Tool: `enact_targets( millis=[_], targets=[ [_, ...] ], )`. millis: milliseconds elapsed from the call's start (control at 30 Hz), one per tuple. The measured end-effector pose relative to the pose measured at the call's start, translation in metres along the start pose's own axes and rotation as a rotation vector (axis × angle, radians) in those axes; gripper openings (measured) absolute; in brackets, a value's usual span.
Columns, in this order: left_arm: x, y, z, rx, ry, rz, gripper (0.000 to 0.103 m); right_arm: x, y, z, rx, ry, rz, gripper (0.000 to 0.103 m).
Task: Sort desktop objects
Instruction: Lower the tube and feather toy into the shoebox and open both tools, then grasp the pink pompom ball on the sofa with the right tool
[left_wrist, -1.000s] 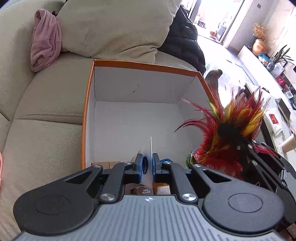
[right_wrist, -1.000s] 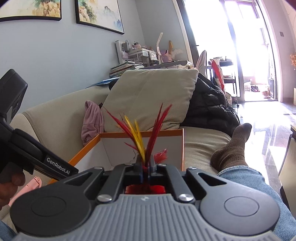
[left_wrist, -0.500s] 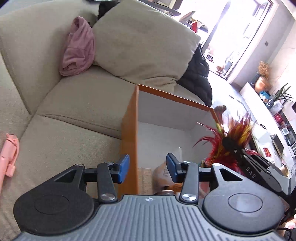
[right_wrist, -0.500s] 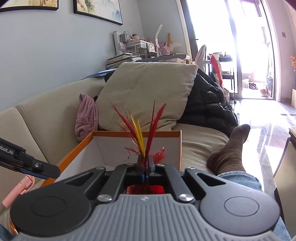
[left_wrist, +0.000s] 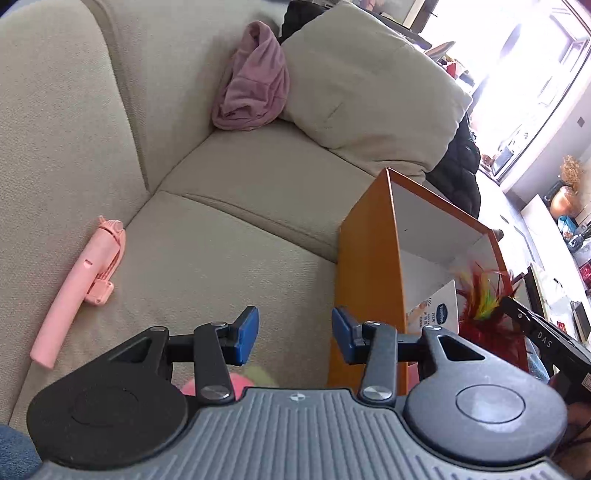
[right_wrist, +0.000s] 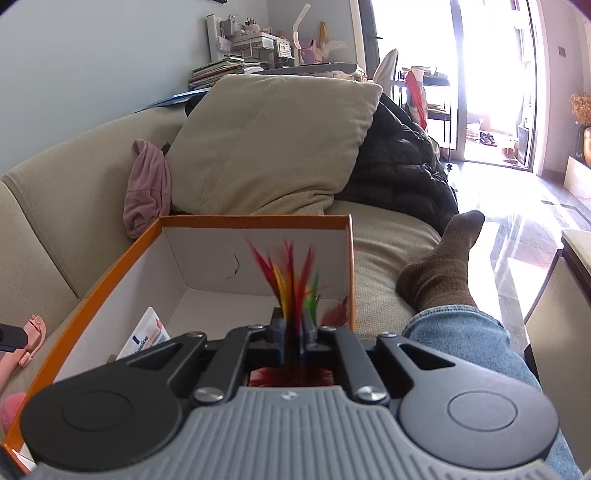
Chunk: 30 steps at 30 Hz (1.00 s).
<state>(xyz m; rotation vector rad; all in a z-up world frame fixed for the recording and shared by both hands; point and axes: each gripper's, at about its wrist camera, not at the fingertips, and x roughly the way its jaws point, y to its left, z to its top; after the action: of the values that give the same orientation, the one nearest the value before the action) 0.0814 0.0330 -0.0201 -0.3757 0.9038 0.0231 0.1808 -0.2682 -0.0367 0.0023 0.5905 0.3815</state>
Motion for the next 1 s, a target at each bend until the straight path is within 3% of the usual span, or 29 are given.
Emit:
enact_targets(
  millis=[133,233,333,433,533,633,733,833,1000],
  targets=[
    [-0.019,0.018,-0.004,-0.015,-0.014,0.024,0.051,-0.022,0.010,-0.005,0.012,-0.016,0.005,0.009],
    [-0.033,0.032,-0.009,-0.025,-0.021,0.058,0.051,-0.040,0.029,-0.008,-0.005,-0.037,0.060,0.009],
    [-0.046,0.049,-0.014,-0.025,-0.023,0.104,0.051,-0.058,0.062,-0.009,-0.052,-0.050,0.178,0.013],
    [-0.058,0.060,-0.022,0.024,-0.014,0.178,0.051,-0.070,0.103,-0.011,-0.127,-0.029,0.309,0.029],
    [-0.069,0.070,-0.031,0.049,-0.009,0.232,0.051,-0.071,0.151,-0.020,-0.226,0.045,0.431,0.035],
    [-0.079,0.081,-0.037,0.025,-0.017,0.239,0.051,-0.066,0.199,-0.039,-0.361,0.136,0.522,0.043],
    [-0.086,0.092,-0.041,0.003,-0.028,0.239,0.051,-0.053,0.238,-0.060,-0.475,0.218,0.534,0.051],
    [-0.089,0.103,-0.039,-0.022,-0.039,0.237,0.051,-0.037,0.261,-0.077,-0.547,0.268,0.490,0.051],
    [-0.091,0.119,-0.042,-0.058,-0.039,0.218,0.051,-0.011,0.275,-0.090,-0.552,0.317,0.449,0.052]
  ],
)
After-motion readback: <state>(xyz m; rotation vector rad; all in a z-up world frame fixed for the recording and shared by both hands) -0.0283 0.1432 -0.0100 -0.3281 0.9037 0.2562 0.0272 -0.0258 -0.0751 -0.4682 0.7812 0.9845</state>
